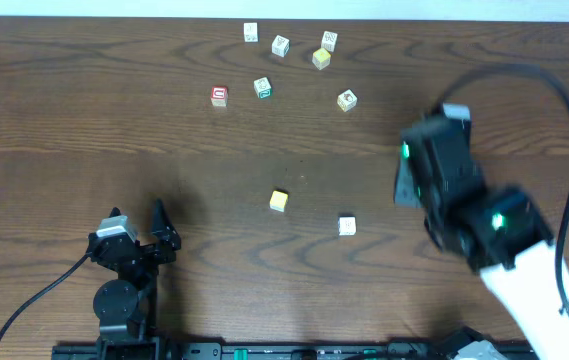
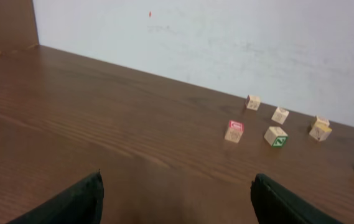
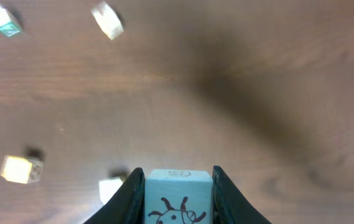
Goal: Lift 5 blocks
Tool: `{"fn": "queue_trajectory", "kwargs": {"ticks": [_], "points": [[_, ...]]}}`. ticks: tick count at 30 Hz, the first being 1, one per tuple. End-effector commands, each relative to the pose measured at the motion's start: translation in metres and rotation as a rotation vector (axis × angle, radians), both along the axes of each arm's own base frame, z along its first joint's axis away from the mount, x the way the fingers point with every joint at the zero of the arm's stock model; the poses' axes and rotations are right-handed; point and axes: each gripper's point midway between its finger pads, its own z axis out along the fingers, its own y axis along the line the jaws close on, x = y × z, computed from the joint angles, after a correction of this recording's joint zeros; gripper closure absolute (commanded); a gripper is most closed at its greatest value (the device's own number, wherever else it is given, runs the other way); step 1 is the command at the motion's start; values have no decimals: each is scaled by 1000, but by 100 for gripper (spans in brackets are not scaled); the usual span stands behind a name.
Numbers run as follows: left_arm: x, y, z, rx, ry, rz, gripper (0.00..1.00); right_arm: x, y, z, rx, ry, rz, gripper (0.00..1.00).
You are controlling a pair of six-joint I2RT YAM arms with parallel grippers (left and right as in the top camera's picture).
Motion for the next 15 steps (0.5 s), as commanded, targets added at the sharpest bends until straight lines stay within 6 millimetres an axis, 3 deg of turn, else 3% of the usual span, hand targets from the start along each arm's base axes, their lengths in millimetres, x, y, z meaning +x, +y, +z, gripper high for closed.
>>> {"fn": "queue_trajectory", "kwargs": {"ticks": [1, 4, 7, 10, 15], "points": [[-1, 3, -17, -6, 51, 17, 24, -29, 1, -50, 139, 43, -66, 99], [-1, 3, -17, -6, 51, 17, 24, -41, 9, -90, 218, 51, -25, 98], [-1, 3, -17, -6, 51, 16, 24, -48, 21, -131, 290, 72, 12, 89], [-1, 3, -17, -6, 51, 17, 24, -47, 25, -153, 305, 81, 23, 83], [-1, 3, -17, -6, 51, 16, 24, -39, 37, -170, 270, 118, 106, 80]]}}
